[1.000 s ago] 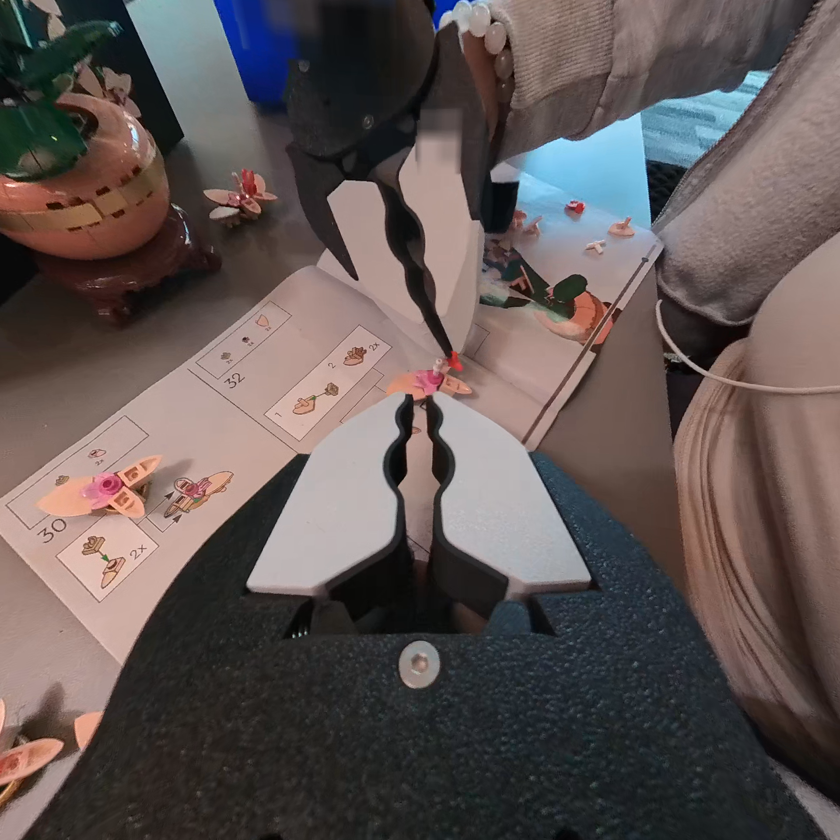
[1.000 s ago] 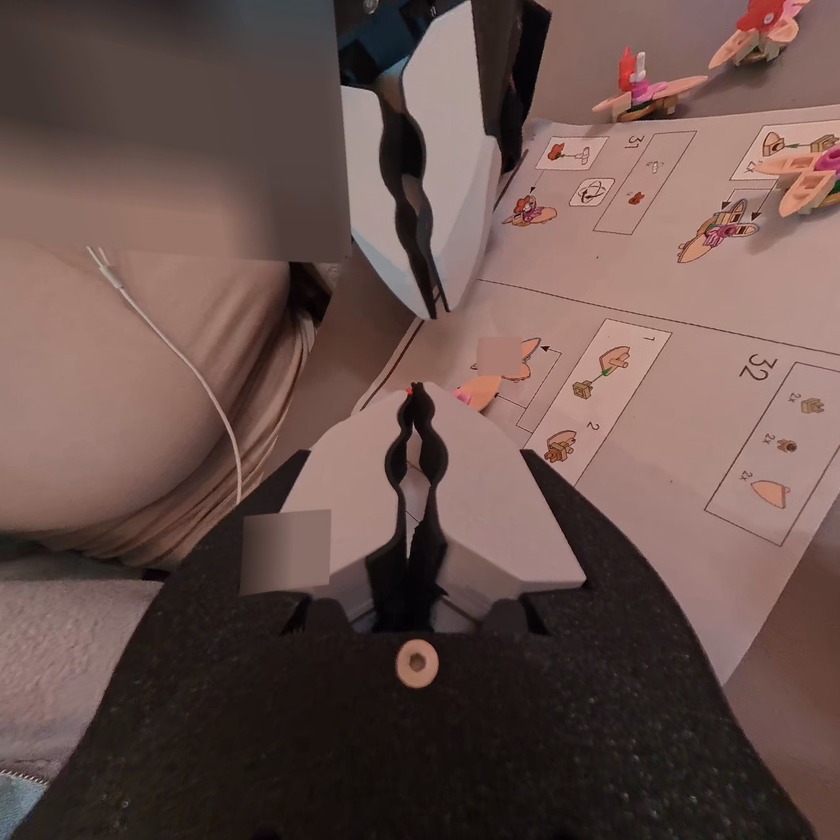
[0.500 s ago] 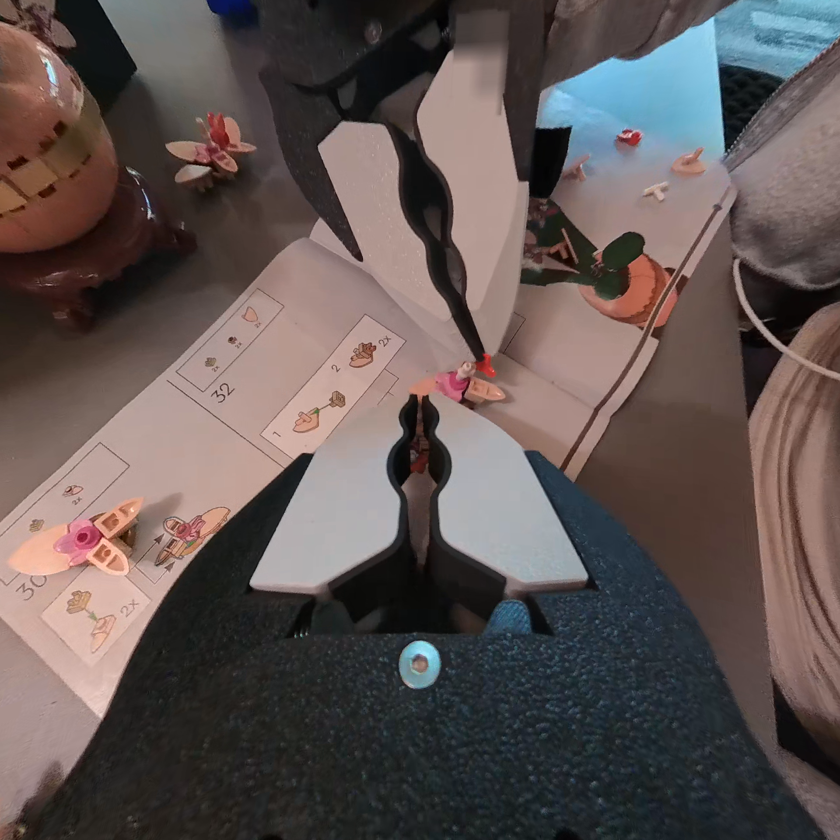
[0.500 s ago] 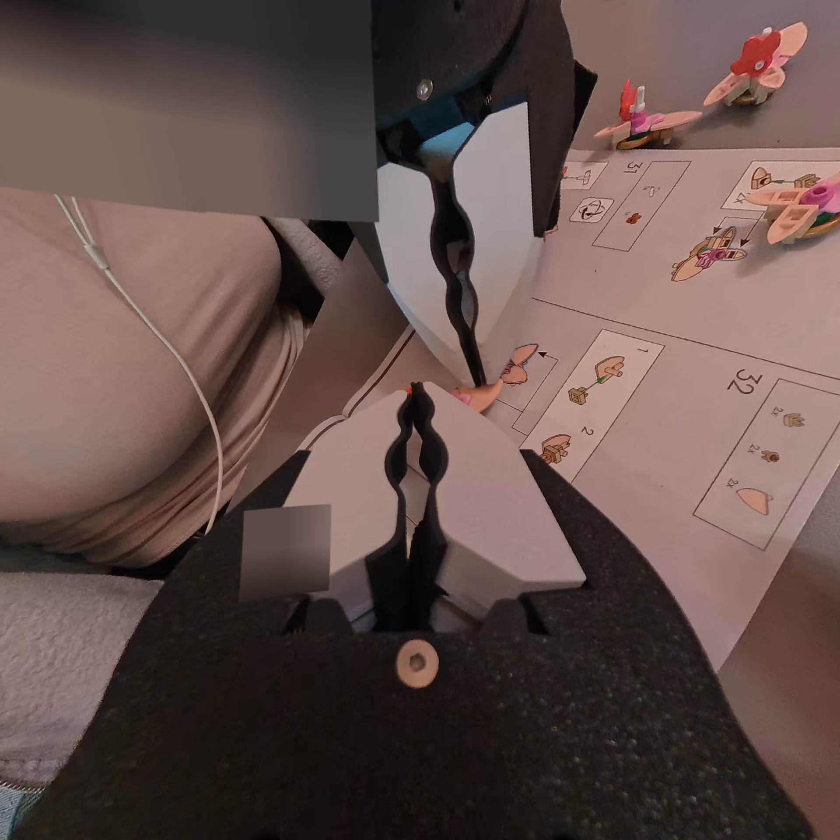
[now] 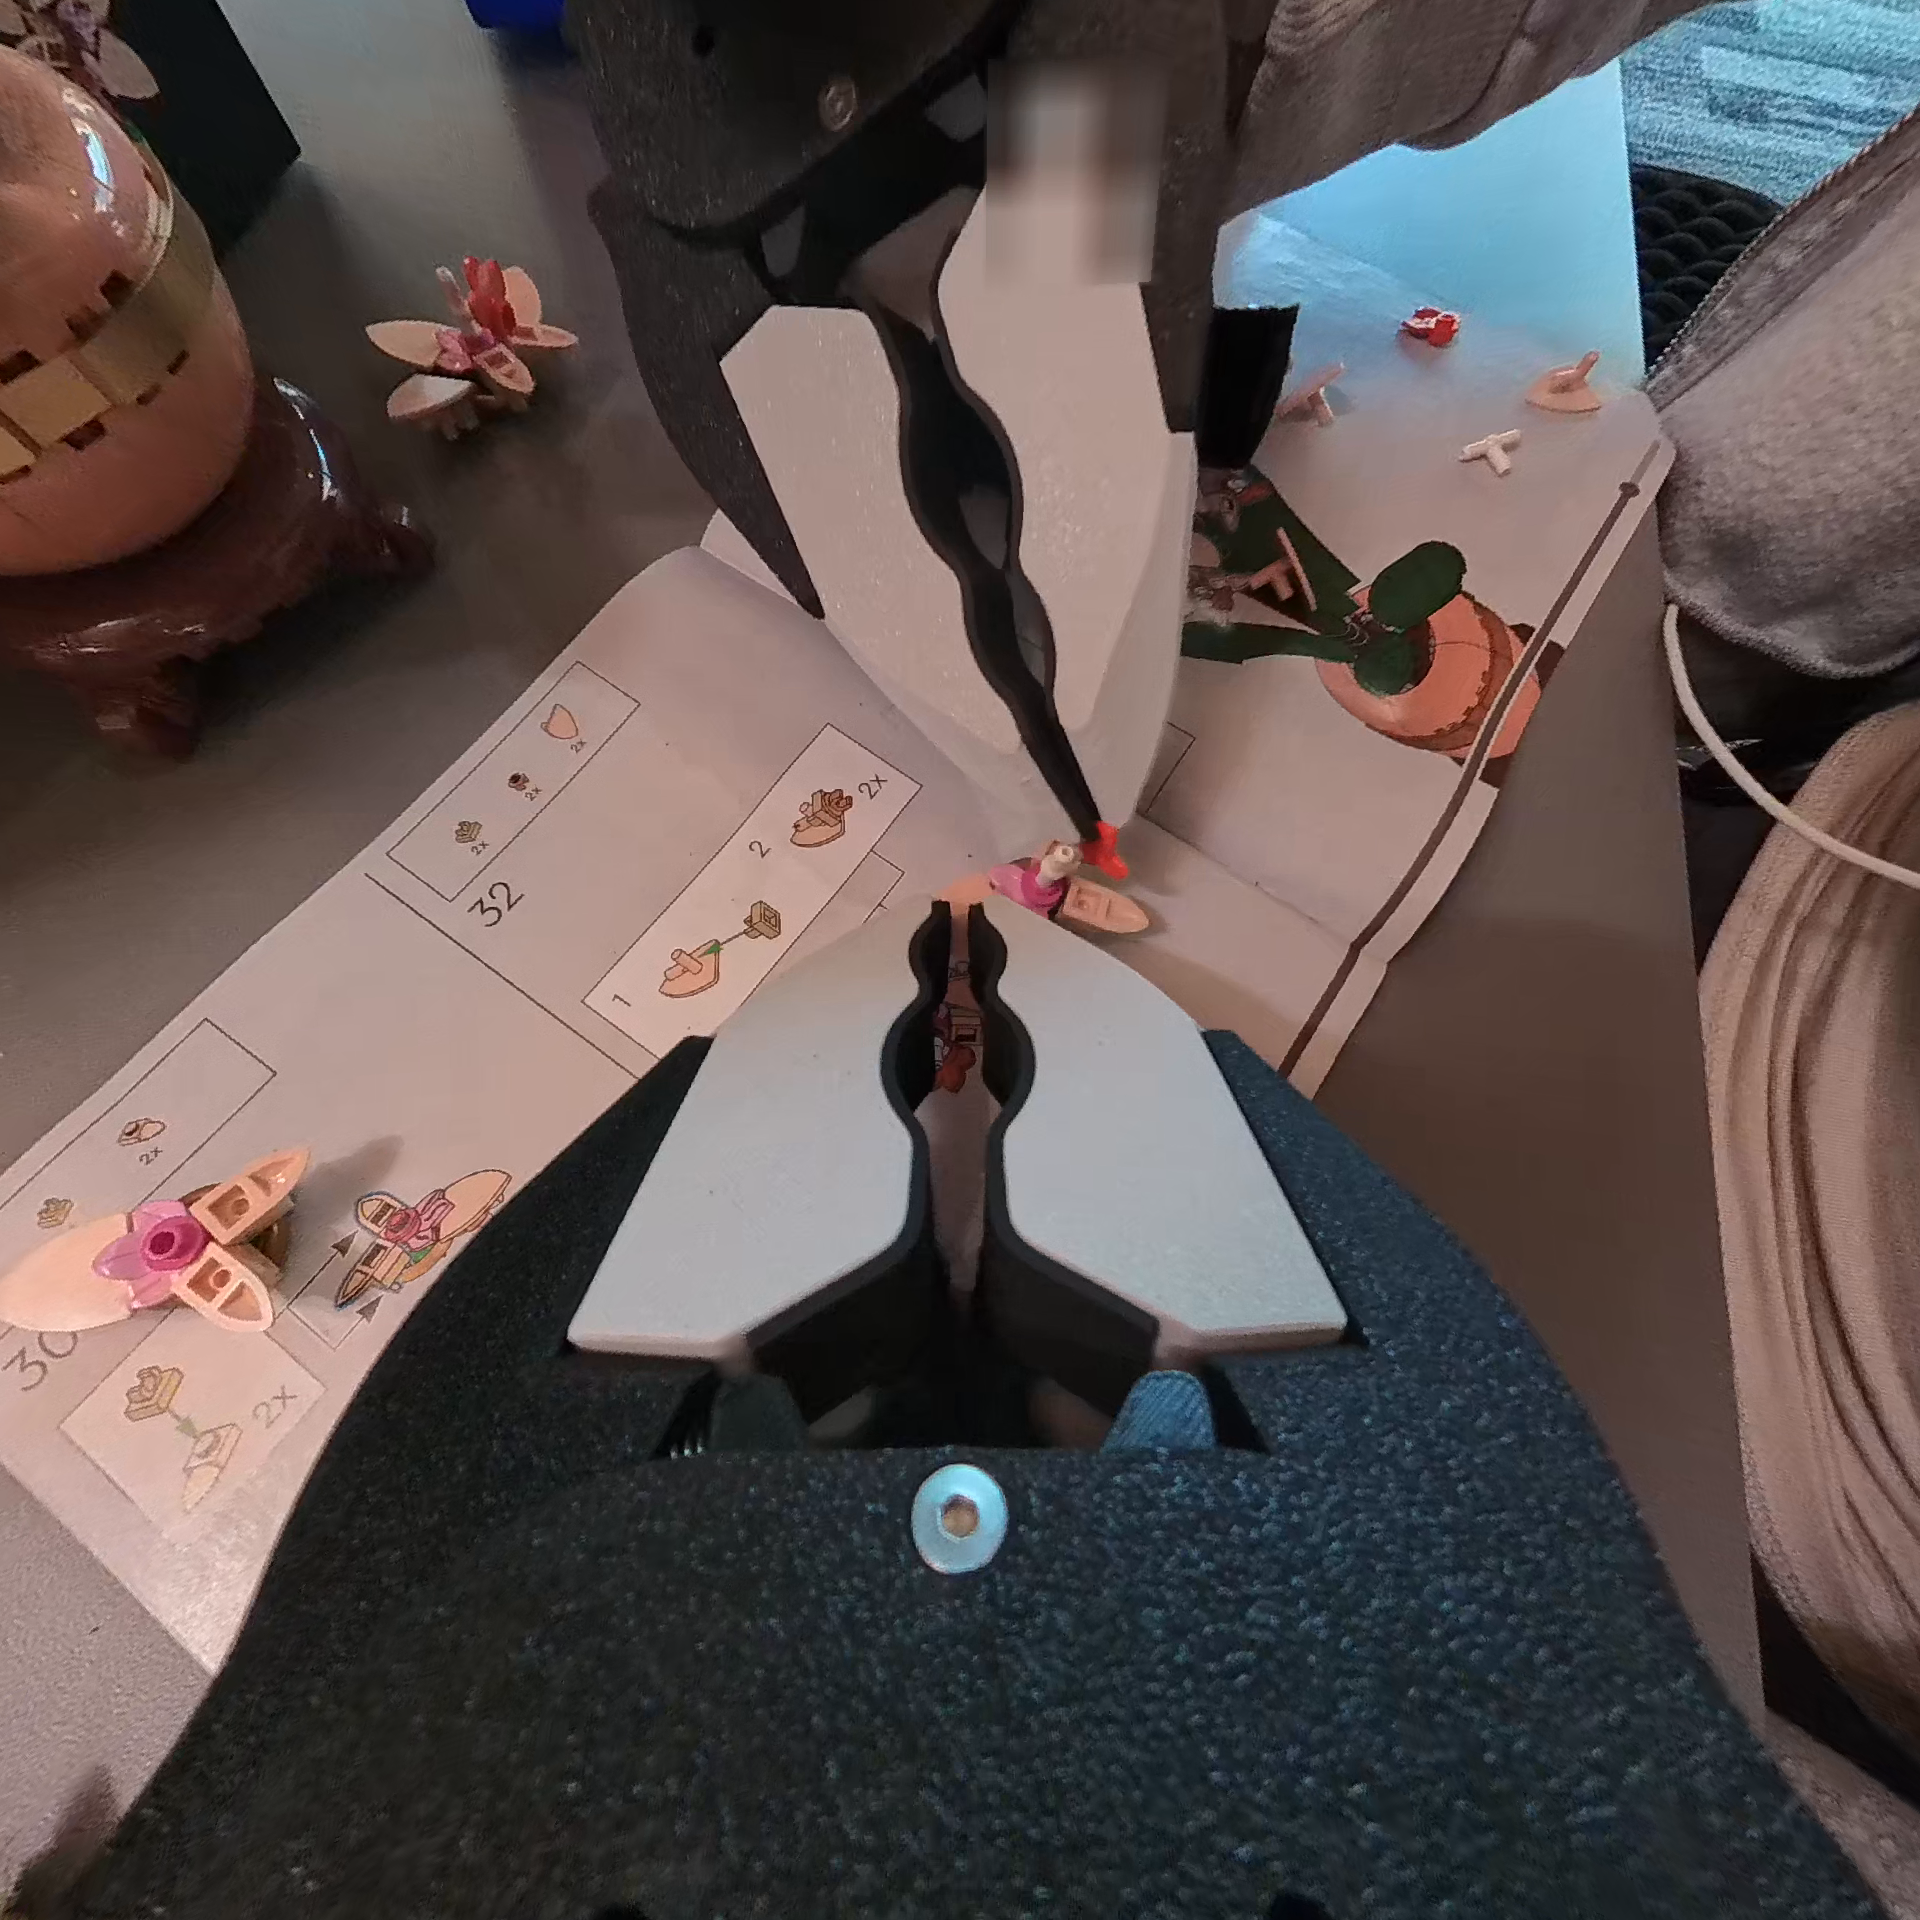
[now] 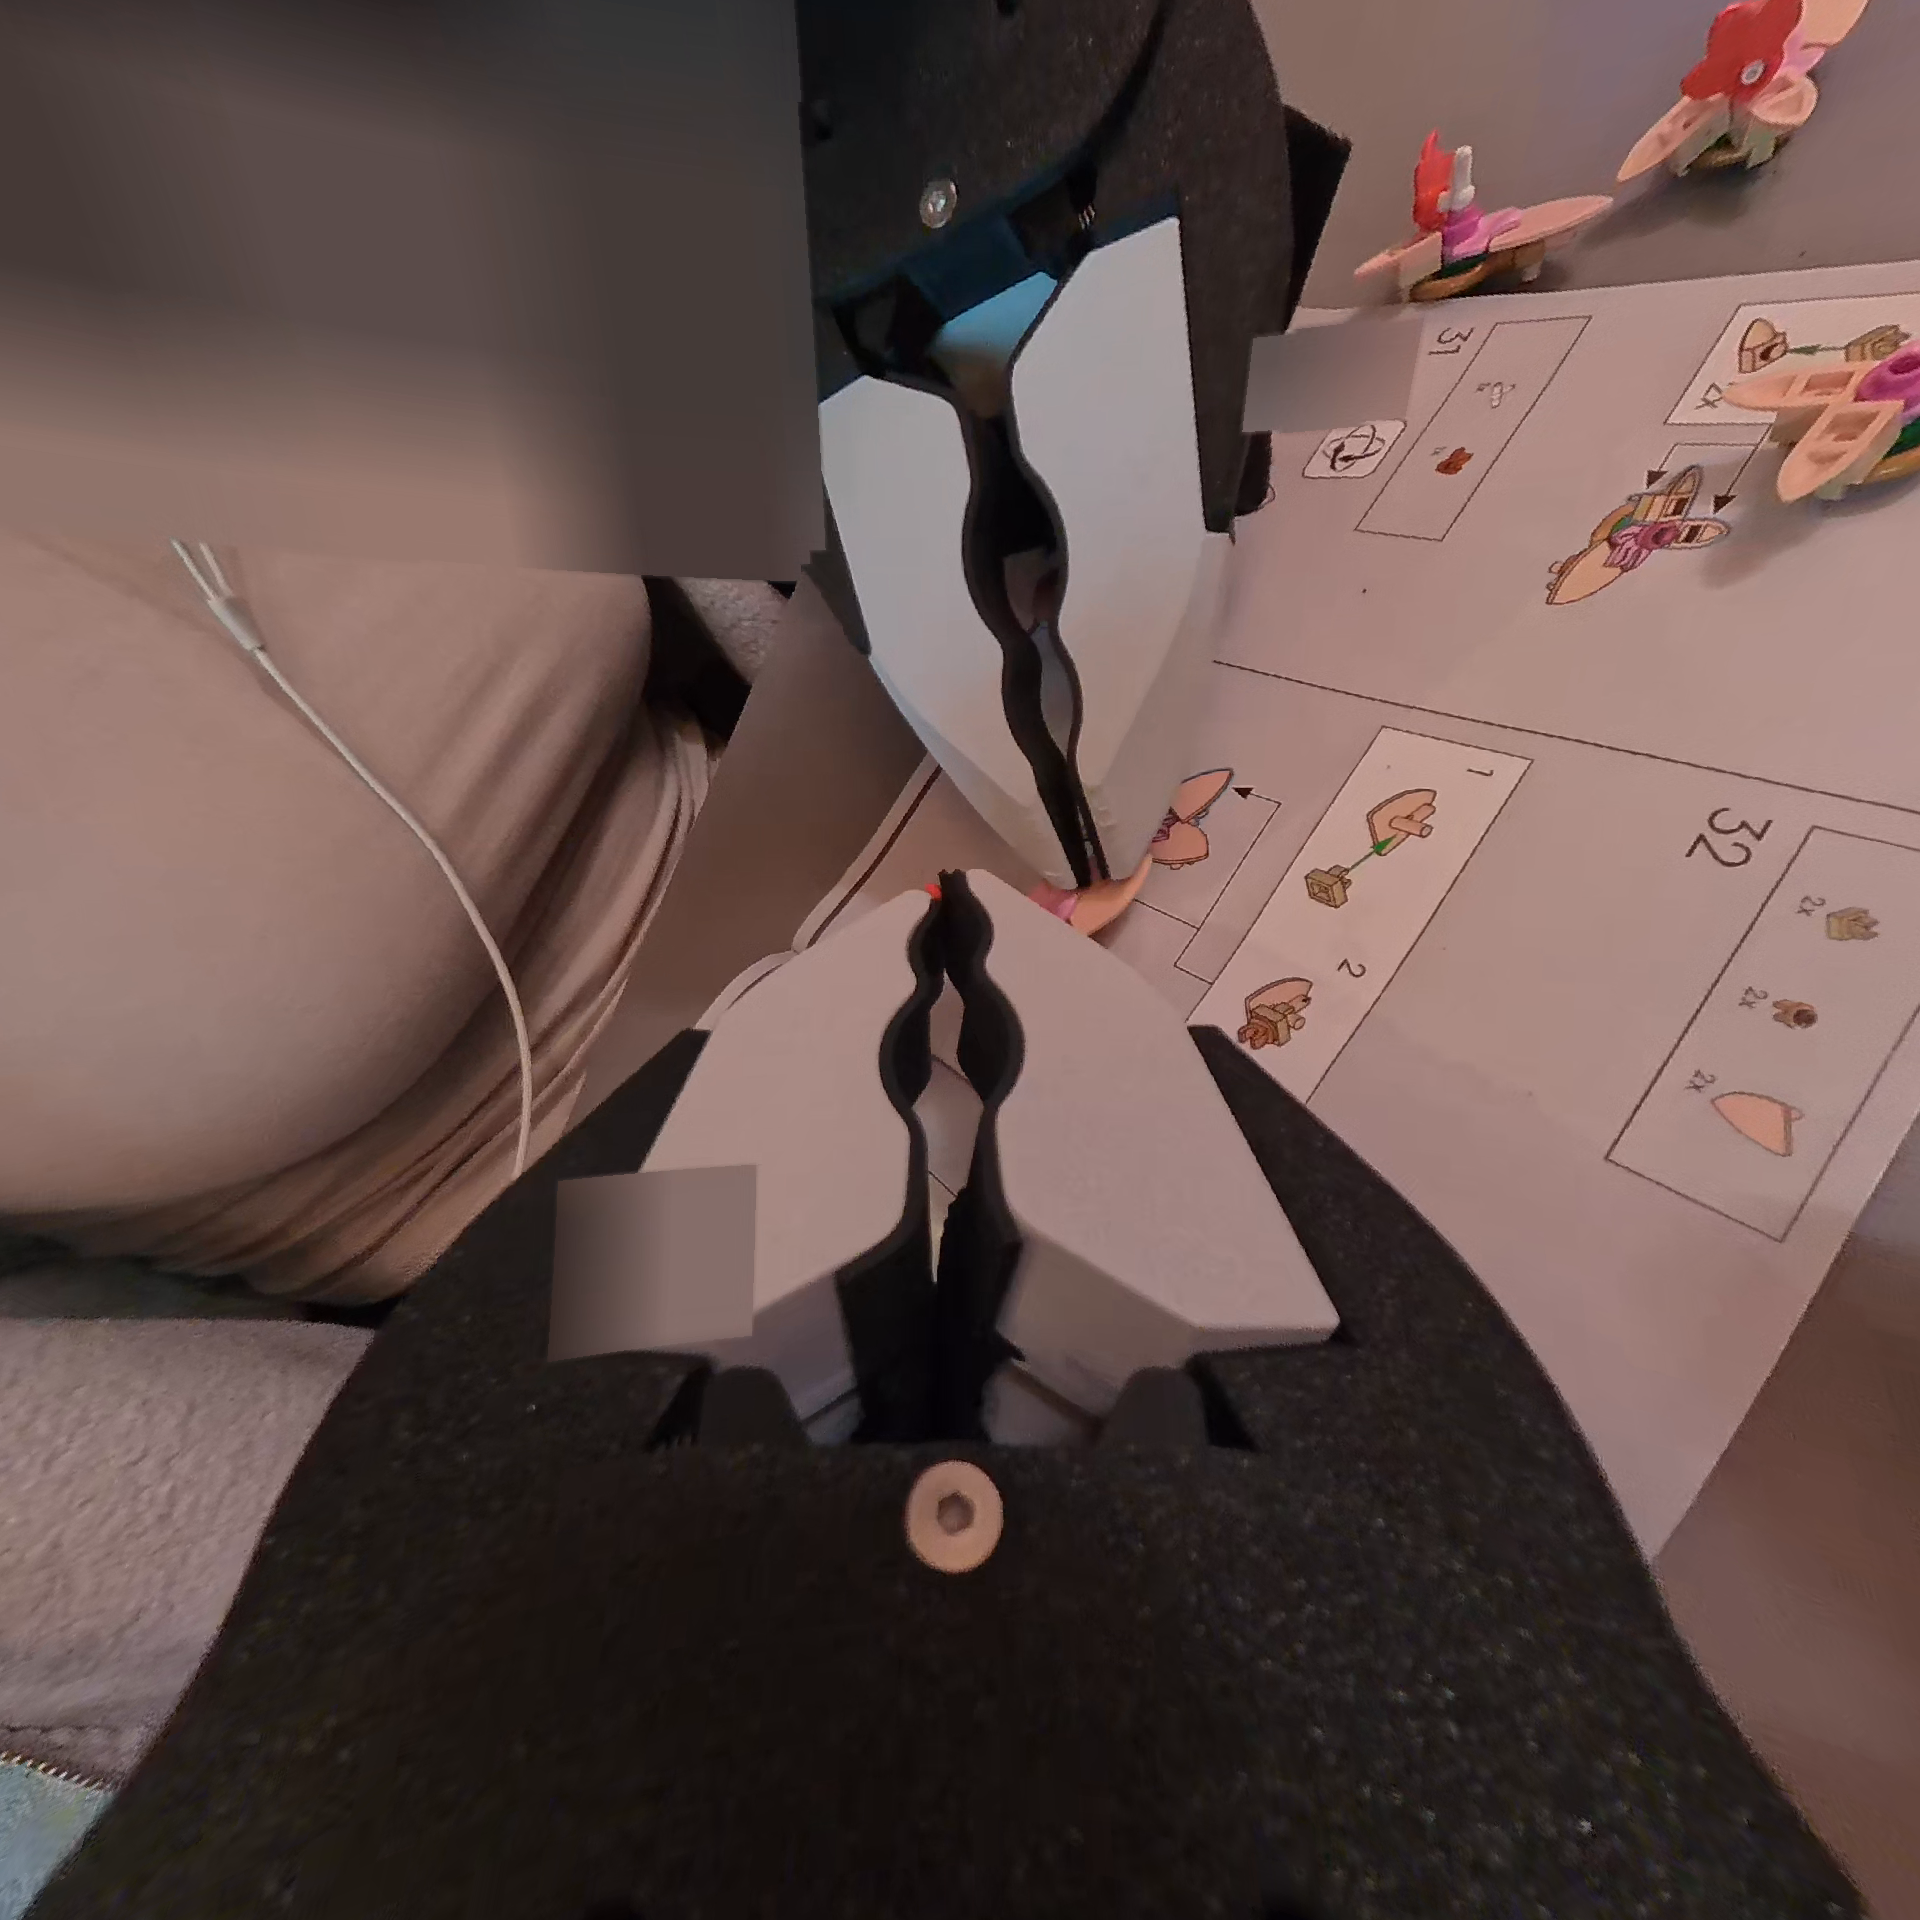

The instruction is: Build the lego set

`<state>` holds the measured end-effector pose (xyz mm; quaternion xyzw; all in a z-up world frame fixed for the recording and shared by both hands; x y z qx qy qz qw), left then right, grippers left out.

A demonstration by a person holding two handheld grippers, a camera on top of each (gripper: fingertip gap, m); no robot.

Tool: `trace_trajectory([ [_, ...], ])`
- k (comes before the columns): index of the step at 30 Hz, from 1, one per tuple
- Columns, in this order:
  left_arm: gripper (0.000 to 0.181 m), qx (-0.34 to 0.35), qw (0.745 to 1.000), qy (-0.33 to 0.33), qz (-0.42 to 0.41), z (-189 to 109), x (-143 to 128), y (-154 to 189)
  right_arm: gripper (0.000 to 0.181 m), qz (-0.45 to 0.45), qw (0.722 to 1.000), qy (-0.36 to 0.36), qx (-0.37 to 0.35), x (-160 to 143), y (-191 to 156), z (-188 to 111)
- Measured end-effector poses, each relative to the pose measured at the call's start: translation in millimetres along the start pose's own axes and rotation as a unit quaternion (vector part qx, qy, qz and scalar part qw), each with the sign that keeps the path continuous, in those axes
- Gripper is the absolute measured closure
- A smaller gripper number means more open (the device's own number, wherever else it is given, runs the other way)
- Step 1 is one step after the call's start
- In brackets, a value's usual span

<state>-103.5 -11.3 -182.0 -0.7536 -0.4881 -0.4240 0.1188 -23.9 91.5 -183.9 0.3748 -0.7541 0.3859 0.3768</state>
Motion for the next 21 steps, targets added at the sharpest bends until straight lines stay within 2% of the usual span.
trace_trajectory([
  [1,0.179,0.000,1.000,0.000,0.000,0,0,0,0.181,0.005,1.000,0.001,0.000,0,0,0],
  [8,0.178,-0.001,1.000,0.001,-0.002,0,0,0,0.181,0.032,0.999,0.001,0.002,-1,1,-1],
  [15,0.177,-0.032,0.999,0.026,-0.006,-7,1,1,0.181,0.031,0.996,-0.078,-0.029,14,-3,4],
  [18,0.177,-0.060,0.997,0.038,-0.009,-12,0,3,0.181,0.042,0.995,-0.083,-0.030,15,-4,5],
  [21,0.177,-0.059,0.998,0.023,0.015,-10,-2,7,0.181,0.049,0.995,-0.079,-0.032,14,-4,4],
])
Point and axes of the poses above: each gripper's, where its closed fingertips meet, z out along the fingers, x out of its top, y = z × x across the jaws, the point moved 8 cm from there along -z, back along the fingers, and after that the axes turned 14 degrees about -z, right-handed, at the moved point
